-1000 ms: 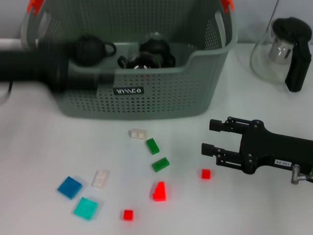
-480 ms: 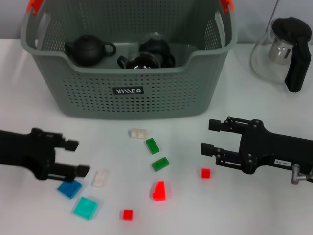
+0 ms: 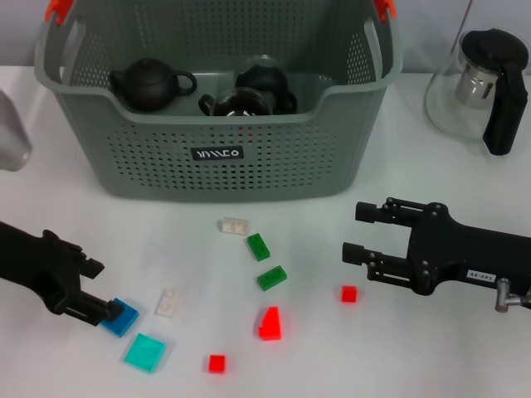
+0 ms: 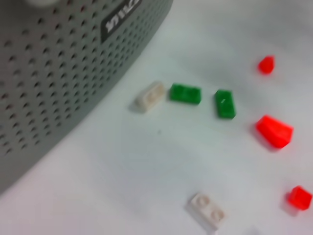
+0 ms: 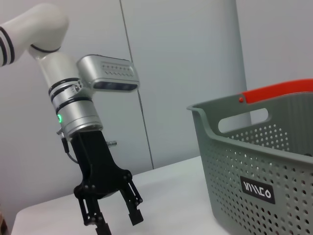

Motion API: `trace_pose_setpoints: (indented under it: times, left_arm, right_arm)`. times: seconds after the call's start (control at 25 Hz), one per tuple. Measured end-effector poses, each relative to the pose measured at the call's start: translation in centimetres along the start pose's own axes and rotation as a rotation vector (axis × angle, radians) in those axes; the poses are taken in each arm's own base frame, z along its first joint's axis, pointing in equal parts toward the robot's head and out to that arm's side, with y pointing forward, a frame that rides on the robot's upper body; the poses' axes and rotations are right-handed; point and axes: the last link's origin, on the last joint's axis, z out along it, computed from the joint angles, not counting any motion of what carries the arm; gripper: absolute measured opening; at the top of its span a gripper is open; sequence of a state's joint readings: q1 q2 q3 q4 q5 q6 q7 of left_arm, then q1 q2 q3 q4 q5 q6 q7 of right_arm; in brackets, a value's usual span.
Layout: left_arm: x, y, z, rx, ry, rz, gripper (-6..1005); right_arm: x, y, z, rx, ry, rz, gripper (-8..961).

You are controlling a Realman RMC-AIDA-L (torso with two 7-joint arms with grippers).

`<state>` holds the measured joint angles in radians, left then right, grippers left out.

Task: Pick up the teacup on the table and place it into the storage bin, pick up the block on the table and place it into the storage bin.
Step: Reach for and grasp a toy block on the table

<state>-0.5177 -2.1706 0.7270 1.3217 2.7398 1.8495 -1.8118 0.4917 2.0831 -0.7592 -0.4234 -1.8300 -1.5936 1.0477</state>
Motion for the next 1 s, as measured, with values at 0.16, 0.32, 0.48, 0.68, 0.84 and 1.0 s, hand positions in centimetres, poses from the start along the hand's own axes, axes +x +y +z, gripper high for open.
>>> trace_pose_setpoints:
  times: [0.16, 0.32, 0.48, 0.68, 0.84, 1.0]
  left_arm:
    - [0.7, 0.1, 0.5, 0.012, -0.055, 0.017, 764]
    - [1.5, 0.1, 1.2, 0.033, -0.093, 0.052, 764]
    - [1.9, -0.1, 2.0, 0.076, -0.168, 0.066, 763]
    - [2.3, 0.0, 2.5, 0.093, -0.212, 0.076, 763]
    - [2.7, 0.6, 3.1, 0.082, -0.244, 0.086, 762]
    - [2.7, 0.9, 3.3, 0.069, -0.258, 0.081, 762]
  right_arm:
    - [0.1, -0.1, -0.1, 0.01, 0.006, 0.001, 683]
    - [0.1, -0.3, -0.3, 0.017, 0.011, -0.001, 683]
    - [0.1, -0.3, -0.3, 0.018, 0.012, -0.002, 683]
    - [0.1, -0.3, -0.3, 0.019, 0.012, -0.005, 683]
    - [0.1, -0.3, -0.3, 0.02, 0.013, -0.004, 683]
    - [0.1, -0.3, -0.3, 0.02, 0.013, -0.005, 683]
